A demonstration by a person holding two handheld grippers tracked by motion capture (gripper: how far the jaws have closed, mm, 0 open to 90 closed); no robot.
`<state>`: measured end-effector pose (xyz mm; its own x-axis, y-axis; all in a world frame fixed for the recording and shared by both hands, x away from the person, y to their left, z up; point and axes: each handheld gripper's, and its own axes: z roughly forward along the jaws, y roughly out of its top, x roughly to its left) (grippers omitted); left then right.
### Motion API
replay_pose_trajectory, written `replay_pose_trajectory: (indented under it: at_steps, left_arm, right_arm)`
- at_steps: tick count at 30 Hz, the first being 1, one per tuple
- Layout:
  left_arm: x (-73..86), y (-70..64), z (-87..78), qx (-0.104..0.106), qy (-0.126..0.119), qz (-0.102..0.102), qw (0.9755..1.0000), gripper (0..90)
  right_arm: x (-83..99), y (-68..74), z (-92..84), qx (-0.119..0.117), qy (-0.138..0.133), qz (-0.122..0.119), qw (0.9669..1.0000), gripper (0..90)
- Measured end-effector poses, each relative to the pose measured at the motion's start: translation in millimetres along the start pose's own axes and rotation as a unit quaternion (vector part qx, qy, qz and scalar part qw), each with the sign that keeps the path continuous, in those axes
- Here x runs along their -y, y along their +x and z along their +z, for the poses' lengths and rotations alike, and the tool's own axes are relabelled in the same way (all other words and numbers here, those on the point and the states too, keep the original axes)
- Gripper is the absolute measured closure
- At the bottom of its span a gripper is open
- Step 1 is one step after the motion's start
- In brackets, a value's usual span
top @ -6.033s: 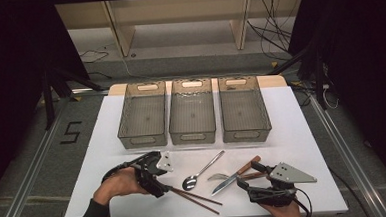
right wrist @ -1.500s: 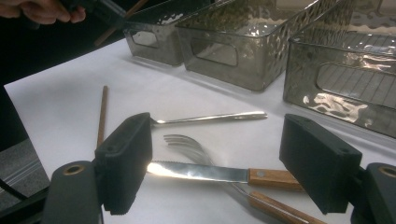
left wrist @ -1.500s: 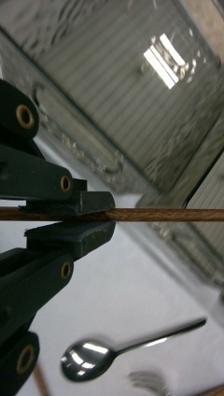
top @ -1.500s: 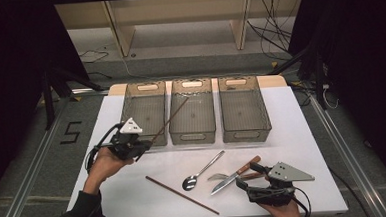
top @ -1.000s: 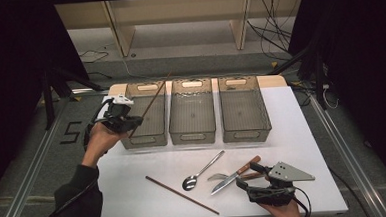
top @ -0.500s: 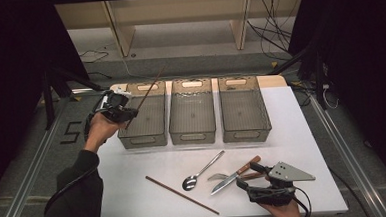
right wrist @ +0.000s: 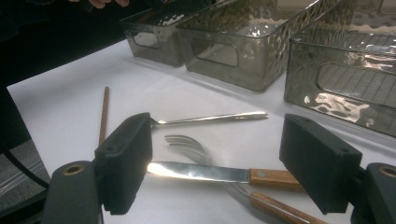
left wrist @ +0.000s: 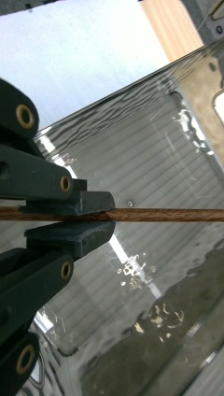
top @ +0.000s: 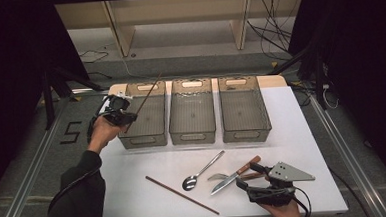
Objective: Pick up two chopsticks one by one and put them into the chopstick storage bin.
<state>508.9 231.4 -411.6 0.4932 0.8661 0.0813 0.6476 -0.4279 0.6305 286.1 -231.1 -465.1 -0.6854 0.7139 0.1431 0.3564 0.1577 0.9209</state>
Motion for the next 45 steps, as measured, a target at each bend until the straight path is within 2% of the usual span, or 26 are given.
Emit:
replay_pose_trajectory:
  at_steps: [6,17,23,25,28,32,38,42,45]
  left_arm:
    - [4.5,2.4,5.2,0.0,0.016,-0.004,0.9999,83.7]
    - [8.6,2.6,10.0,0.005,0.025,-0.013,0.9996,83.3]
    - [9.7,-2.0,13.8,0.014,0.044,-0.005,0.9989,80.5]
    - [8.0,-5.3,11.1,0.013,0.036,0.001,0.9993,69.7]
    - [3.8,-10.9,4.2,0.017,0.022,-0.003,0.9996,50.5]
    - [1.1,-22.0,-7.5,0.03,0.0,0.008,0.9995,39.4]
    - [5.5,-42.9,-27.8,0.063,-0.038,0.023,0.997,33.0]
    - [13.0,-60.0,-39.3,0.08,-0.05,0.042,0.9947,30.6]
    - [20.6,-73.0,-47.4,0.094,-0.055,0.063,0.9921,28.9]
  right_arm:
    - [0.0,0.2,0.2,-0.001,0.001,-0.001,1.0,26.1]
    - [-0.1,0.2,0.0,0.0,0.001,-0.001,1.0,26.1]
    - [-0.1,0.3,0.0,-0.001,0.001,-0.002,1.0,26.1]
    - [-0.1,0.3,-0.1,0.0,0.0,-0.001,1.0,26.1]
    - [-0.1,0.1,-0.1,0.0,0.001,0.0,1.0,26.1]
    - [-0.1,0.5,-0.1,-0.001,0.0,-0.001,1.0,26.1]
    - [-0.1,0.5,0.0,0.0,0.0,-0.001,1.0,26.1]
    - [-0.1,0.7,0.0,0.0,0.001,-0.001,1.0,26.1]
    - [-0.1,0.8,0.1,0.0,0.001,-0.002,1.0,26.1]
